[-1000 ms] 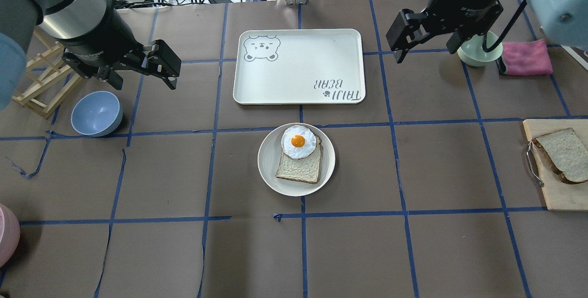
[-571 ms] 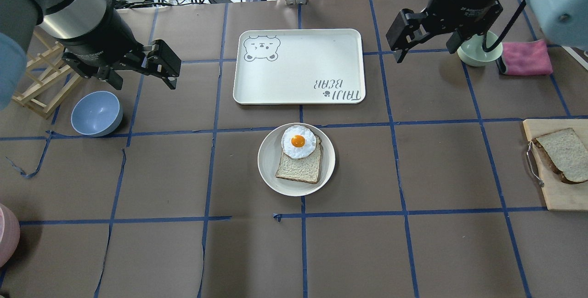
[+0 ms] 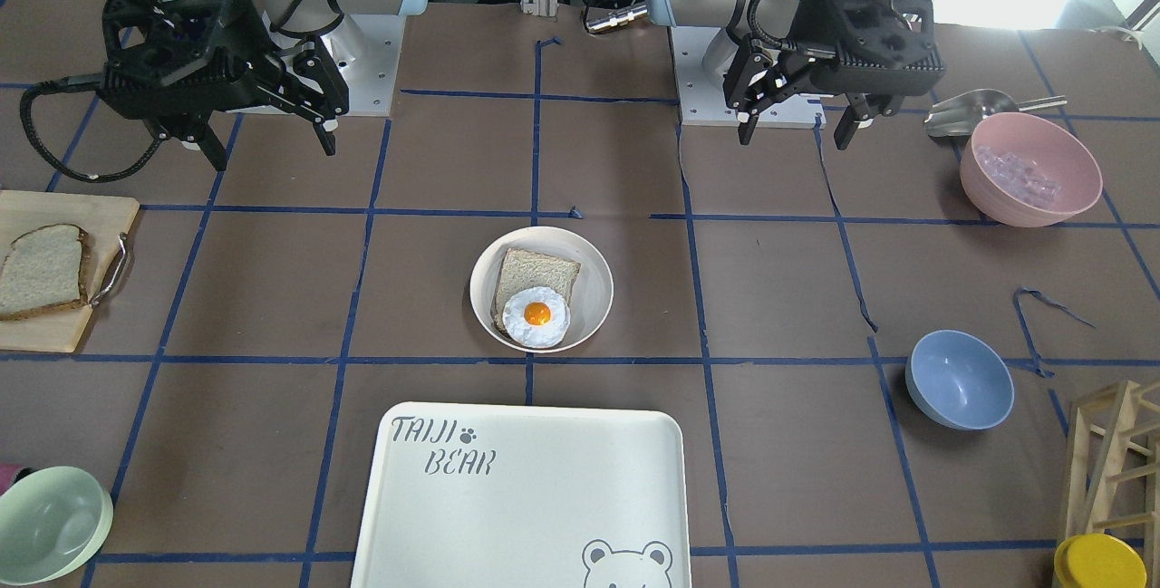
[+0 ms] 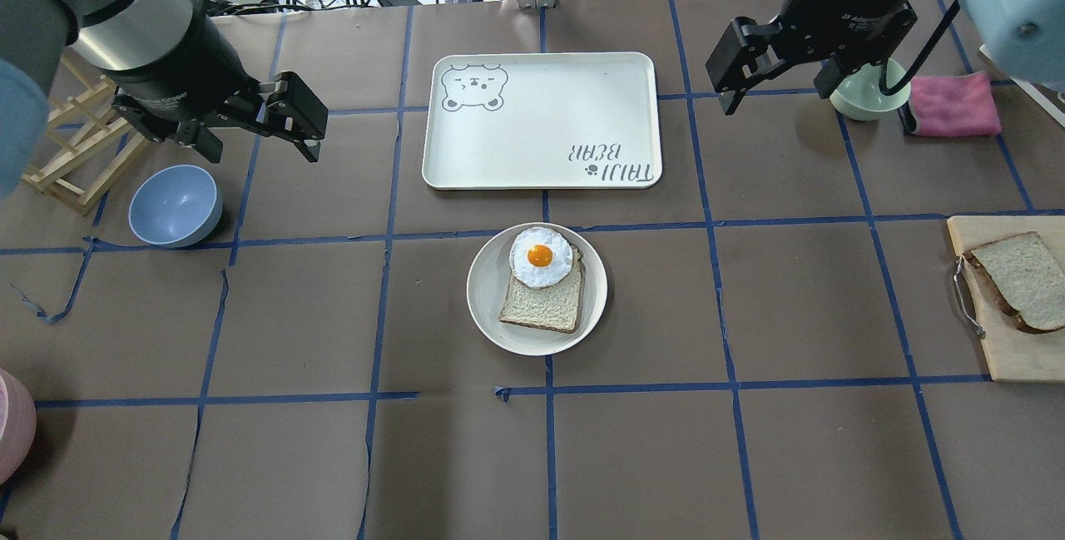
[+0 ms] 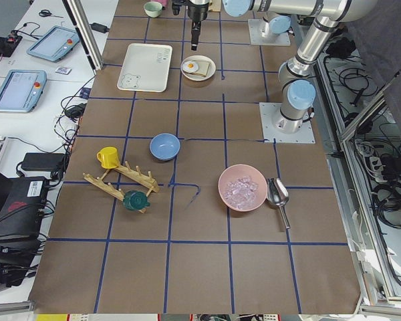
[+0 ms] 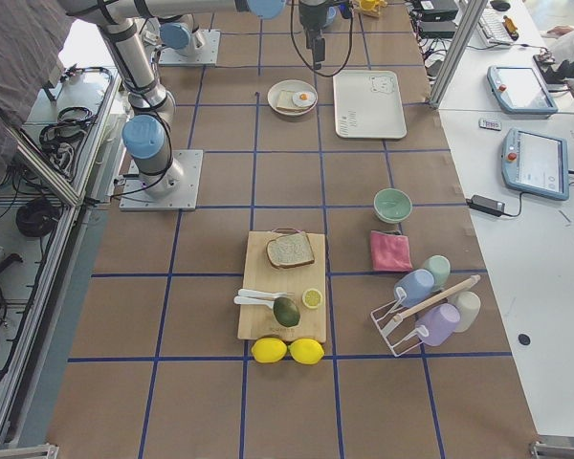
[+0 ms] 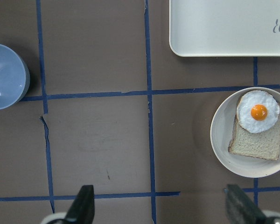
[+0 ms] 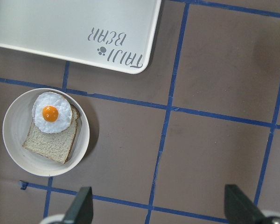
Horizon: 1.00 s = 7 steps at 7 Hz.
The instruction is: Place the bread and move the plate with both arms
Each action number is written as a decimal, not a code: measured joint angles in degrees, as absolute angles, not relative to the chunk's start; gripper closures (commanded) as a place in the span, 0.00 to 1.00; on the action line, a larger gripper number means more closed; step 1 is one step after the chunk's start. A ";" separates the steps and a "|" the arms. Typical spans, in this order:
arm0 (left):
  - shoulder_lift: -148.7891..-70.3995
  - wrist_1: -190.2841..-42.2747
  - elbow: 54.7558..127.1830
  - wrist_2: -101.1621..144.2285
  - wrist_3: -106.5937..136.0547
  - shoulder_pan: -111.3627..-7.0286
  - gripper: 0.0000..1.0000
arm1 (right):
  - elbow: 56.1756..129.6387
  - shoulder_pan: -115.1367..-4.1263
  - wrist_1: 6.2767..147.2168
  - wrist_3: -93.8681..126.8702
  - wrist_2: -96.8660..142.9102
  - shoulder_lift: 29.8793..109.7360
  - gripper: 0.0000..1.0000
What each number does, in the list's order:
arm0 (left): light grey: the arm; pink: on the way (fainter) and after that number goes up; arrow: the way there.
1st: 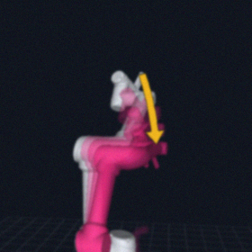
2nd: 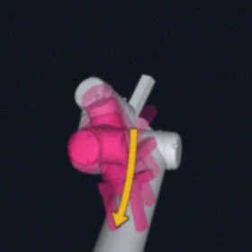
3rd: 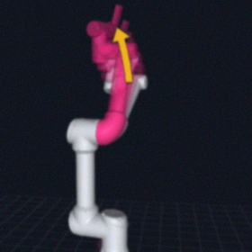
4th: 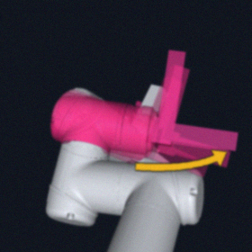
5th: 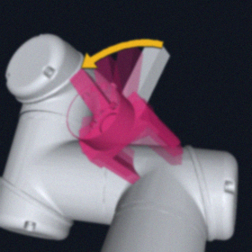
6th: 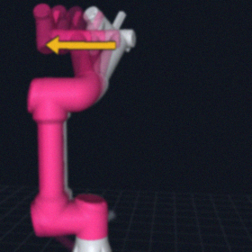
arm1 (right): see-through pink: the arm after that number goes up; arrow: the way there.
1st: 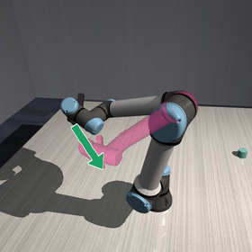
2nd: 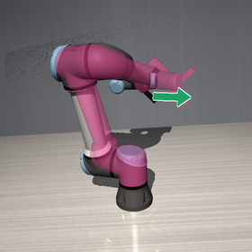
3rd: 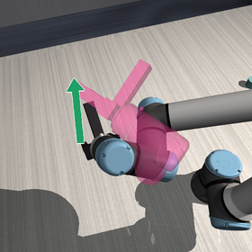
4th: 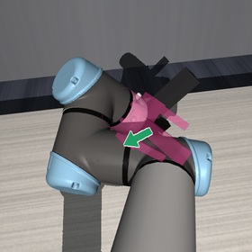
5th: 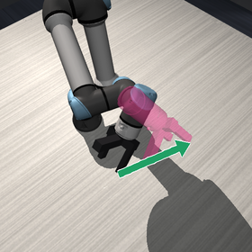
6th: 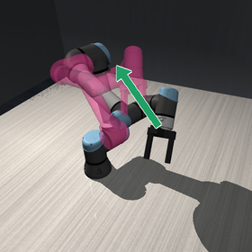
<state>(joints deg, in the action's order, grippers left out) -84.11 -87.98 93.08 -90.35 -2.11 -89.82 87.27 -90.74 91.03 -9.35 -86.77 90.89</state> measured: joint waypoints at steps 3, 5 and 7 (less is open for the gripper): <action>-84.11 -87.98 93.08 -90.35 -2.11 -89.82 0.00 | 87.24 -90.71 90.72 -9.33 -86.79 90.96 0.00; -84.11 -87.98 93.08 -90.35 -2.11 -89.82 0.00 | 87.25 -90.73 90.80 -9.11 -87.34 90.97 0.00; -84.08 -87.98 93.08 -90.35 -2.11 -89.83 0.00 | 87.25 -90.70 90.87 -8.86 -88.50 90.95 0.00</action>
<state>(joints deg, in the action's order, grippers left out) -84.08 -87.98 93.08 -90.35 -2.11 -89.83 87.25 -90.70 90.87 -8.86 -88.50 90.95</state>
